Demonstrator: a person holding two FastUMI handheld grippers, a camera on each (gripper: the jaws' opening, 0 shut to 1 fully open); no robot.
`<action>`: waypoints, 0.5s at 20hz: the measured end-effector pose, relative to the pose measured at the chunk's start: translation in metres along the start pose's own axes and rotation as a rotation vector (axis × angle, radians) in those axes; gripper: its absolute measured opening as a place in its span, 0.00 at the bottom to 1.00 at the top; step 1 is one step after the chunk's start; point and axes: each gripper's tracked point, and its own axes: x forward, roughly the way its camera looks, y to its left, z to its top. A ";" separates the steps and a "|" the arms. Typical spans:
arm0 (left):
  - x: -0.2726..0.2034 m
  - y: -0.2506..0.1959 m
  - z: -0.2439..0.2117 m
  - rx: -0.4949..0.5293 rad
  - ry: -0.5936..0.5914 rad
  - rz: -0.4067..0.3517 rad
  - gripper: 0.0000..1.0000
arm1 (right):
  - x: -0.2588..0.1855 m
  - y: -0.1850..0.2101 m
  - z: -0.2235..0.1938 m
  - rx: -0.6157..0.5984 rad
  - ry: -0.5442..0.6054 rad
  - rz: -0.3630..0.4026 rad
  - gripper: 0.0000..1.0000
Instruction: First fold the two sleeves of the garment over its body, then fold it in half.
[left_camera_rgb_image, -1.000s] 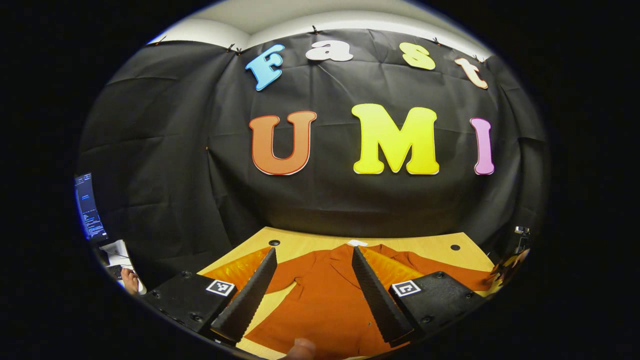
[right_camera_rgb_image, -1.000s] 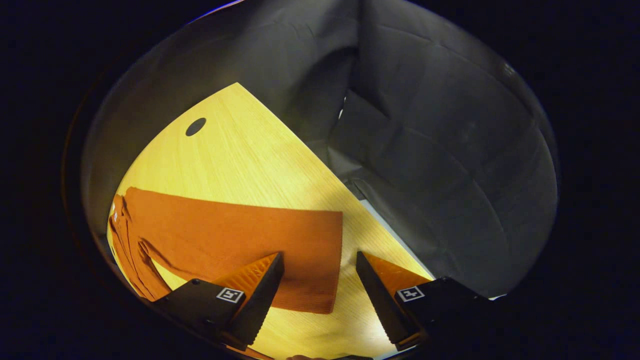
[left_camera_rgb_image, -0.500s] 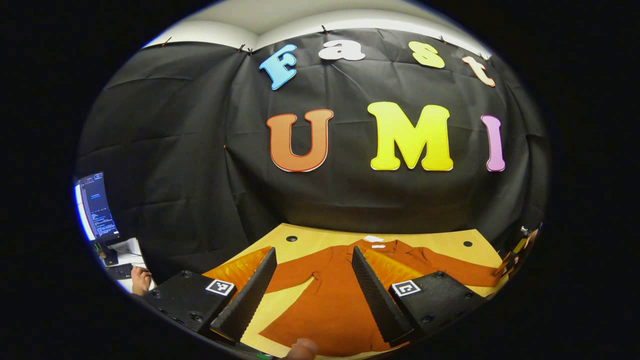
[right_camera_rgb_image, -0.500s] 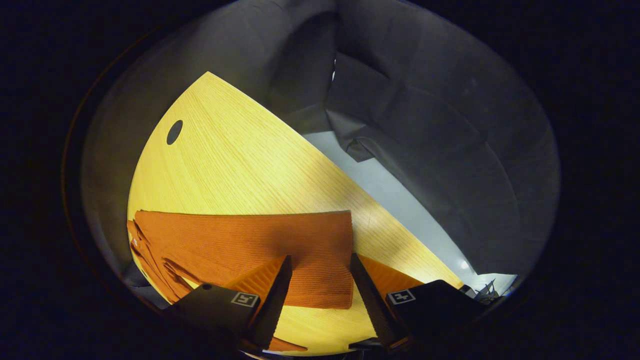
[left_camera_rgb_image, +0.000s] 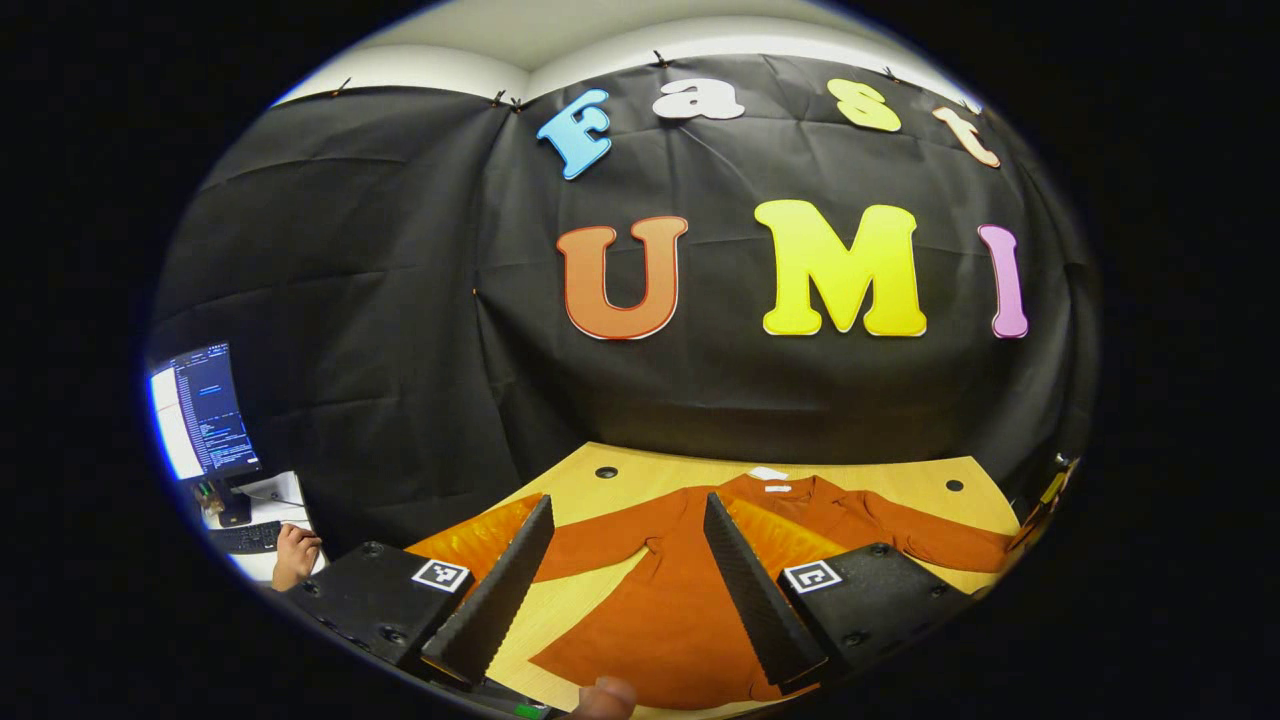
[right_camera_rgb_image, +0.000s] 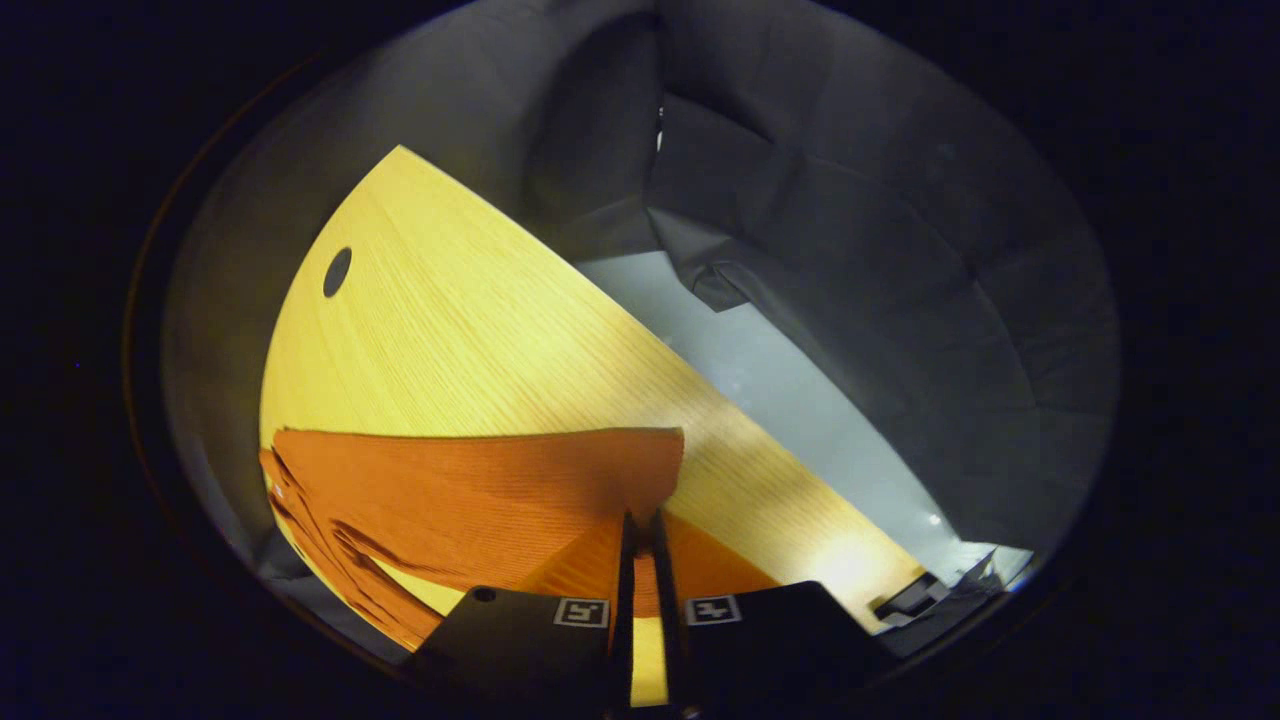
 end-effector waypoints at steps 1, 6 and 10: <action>0.000 -0.001 0.000 0.011 -0.005 -0.004 0.98 | 0.003 0.003 -0.001 -0.017 0.001 0.000 0.15; 0.000 0.000 0.012 0.027 -0.032 -0.026 0.98 | -0.008 0.014 0.008 -0.023 -0.053 0.028 0.03; 0.006 0.011 0.010 0.031 -0.049 -0.059 1.00 | -0.036 0.026 0.006 -0.052 -0.112 0.038 0.03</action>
